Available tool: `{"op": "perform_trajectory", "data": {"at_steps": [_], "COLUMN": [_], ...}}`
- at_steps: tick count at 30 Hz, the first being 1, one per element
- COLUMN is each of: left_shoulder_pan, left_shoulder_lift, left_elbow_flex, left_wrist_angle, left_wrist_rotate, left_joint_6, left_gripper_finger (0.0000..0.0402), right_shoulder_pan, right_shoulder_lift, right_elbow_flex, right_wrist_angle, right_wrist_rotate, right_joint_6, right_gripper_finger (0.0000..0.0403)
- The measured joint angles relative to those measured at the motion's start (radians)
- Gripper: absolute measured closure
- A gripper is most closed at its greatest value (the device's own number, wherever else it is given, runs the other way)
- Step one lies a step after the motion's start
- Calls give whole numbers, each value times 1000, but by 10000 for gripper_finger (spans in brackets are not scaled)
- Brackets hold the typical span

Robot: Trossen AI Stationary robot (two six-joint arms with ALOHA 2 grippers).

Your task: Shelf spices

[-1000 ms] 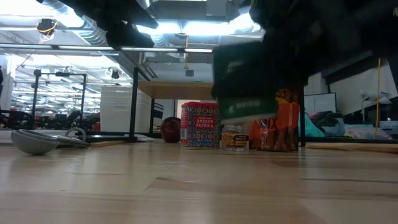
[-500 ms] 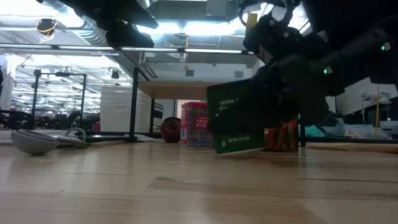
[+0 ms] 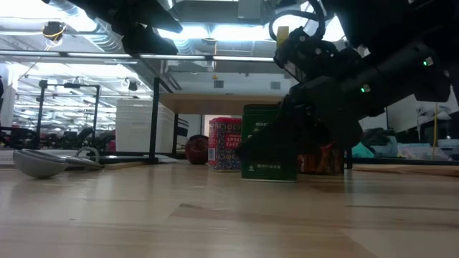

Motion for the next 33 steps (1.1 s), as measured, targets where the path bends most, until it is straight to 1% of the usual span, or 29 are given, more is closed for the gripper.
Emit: {"op": "perform_trajectory", "data": {"at_steps": [4,9,14,20,22,24,26,30,33], "left_shoulder_pan": [0,0,0,-1,-6,-17,-34,-64,-67], "left_shoulder_lift": [0,0,0,0,4,19,46,127,206], "left_elbow_flex": [0,0,0,0,0,0,0,0,0], "left_wrist_angle": [-1,-1,-1,-1,2,24,67,202,328], "left_wrist_rotate": [0,2,2,2,2,1,2,3,3], "left_joint_6": [0,-3,7,-31,-51,-77,-75,-13,35], "left_gripper_finger": [73,73,73,73,73,73,73,73,73], "right_shoulder_pan": [0,0,0,0,0,0,0,0,0], "right_shoulder_lift": [0,-17,-99,-240,-293,-356,-426,-562,-647], "right_elbow_flex": [0,0,0,0,0,0,0,0,0], "right_wrist_angle": [3,1,2,-40,-96,-192,-300,-481,-572], "right_wrist_rotate": [0,7,16,32,55,76,103,127,153], "right_joint_6": [0,-1,-57,-160,-190,-232,-236,-232,-230], "right_gripper_finger": [165,155,158,158,158,158,157,157,157]}}
